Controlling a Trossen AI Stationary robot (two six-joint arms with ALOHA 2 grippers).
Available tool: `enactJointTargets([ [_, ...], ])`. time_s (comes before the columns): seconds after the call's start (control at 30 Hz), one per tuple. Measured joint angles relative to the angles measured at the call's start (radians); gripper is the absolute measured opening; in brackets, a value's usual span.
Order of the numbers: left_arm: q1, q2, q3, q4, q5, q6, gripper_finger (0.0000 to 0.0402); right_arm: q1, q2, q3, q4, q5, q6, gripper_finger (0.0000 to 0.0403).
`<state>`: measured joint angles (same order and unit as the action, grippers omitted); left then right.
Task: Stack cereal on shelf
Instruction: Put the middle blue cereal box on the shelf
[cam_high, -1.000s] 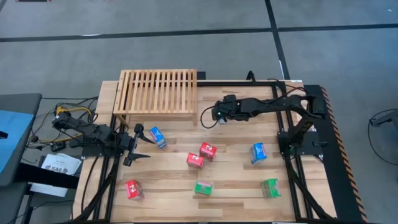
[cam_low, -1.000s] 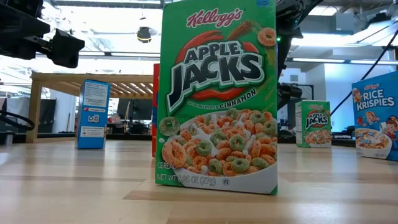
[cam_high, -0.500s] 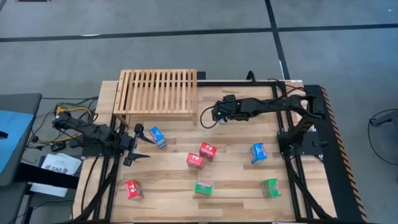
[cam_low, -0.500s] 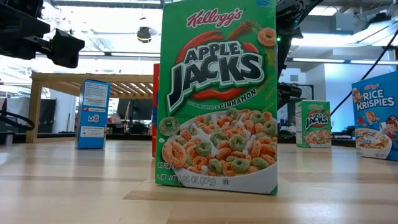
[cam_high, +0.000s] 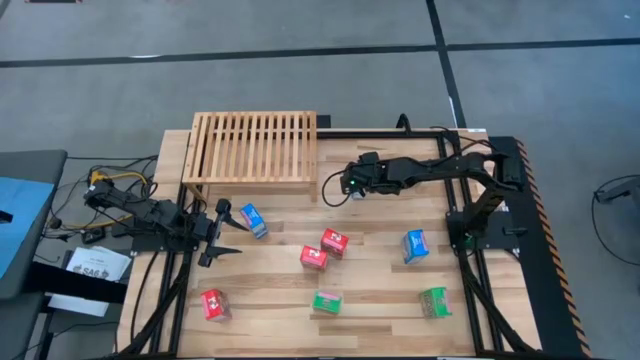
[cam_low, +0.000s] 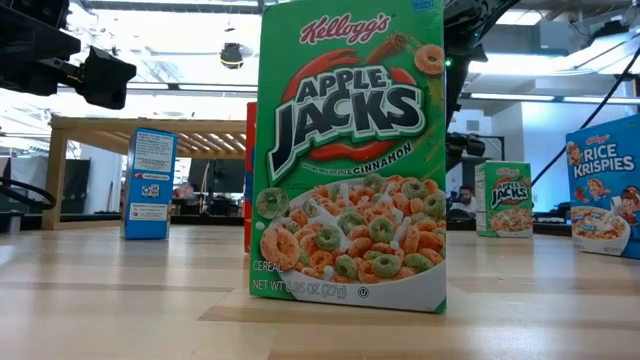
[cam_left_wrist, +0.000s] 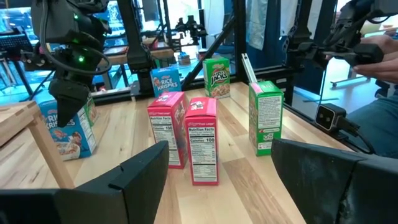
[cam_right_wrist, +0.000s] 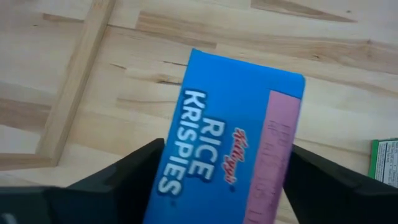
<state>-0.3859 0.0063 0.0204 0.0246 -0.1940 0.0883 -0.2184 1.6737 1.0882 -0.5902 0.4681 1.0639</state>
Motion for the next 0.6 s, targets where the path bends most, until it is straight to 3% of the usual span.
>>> enactJointTargets([
  [0.6, 0.0, 0.0, 0.0, 0.0, 0.0, -0.002, 0.0275, 0.009, -0.001, 0.0, 0.0, -0.012, -0.045, 0.0201],
])
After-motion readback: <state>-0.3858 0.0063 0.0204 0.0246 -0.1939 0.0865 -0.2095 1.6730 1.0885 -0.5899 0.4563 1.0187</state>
